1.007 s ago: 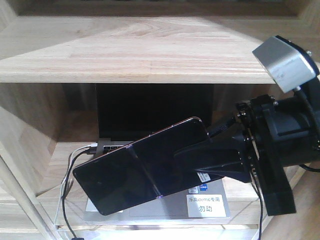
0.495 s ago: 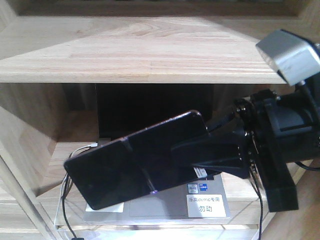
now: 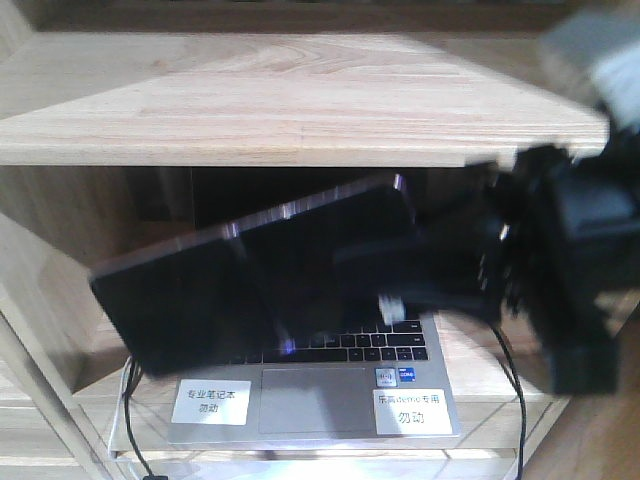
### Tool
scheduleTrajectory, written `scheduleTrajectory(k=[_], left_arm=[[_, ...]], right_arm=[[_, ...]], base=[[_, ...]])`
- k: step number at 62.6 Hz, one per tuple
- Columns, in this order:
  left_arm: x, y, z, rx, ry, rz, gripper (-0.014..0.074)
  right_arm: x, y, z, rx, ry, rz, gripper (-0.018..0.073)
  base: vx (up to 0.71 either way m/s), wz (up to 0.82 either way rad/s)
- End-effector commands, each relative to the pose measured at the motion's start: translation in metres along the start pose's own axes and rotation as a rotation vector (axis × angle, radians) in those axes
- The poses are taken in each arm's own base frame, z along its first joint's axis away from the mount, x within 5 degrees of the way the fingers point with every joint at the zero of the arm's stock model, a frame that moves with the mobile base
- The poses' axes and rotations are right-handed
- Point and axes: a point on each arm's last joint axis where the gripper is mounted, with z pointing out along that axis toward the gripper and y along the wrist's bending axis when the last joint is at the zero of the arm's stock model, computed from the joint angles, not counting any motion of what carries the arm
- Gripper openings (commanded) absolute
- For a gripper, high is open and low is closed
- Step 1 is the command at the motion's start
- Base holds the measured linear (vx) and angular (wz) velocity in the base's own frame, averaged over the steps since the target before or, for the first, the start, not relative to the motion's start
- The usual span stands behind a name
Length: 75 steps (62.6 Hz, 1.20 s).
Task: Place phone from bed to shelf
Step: 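Raise the right gripper with the phone up over the upper shelf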
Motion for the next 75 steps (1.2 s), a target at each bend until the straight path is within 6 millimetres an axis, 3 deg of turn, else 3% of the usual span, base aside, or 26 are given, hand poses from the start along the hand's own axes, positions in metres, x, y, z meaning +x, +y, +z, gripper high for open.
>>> scheduleTrajectory(k=[1,14,27,46,75], left_arm=[[-0.006,0.001,-0.001,-0.010,-0.077,-0.010,0.0001],[-0.006,0.001,-0.001,-0.010,-0.077,-0.010,0.0001],[-0.006,0.001,-0.001,-0.010,-0.077,-0.010,0.0001],[-0.006,0.001,-0.001,-0.010,-0.077,-0.010,0.0001],[-0.006,0.001,-0.001,-0.010,-0.077,-0.010,0.0001]], right_arm=[[-0.034,0.025,-0.011,-0.077,-0.116,-0.094,-0.0001],[-0.069,0.034,-0.023,0.036,-0.175,-0.195,-0.0001],[-0.086,0.021,-0.030,0.246,-0.231,-0.237,-0.0001],[-0.096,-0.024,-0.017,0.317,-0.239,-0.196,-0.0001],[-0.133,-0.087,0.011,0.286,-0.263,-0.209,-0.0001]], base=[[0.00,0.00],[0.00,0.00],[0.00,0.00],[0.00,0.00],[0.00,0.00]])
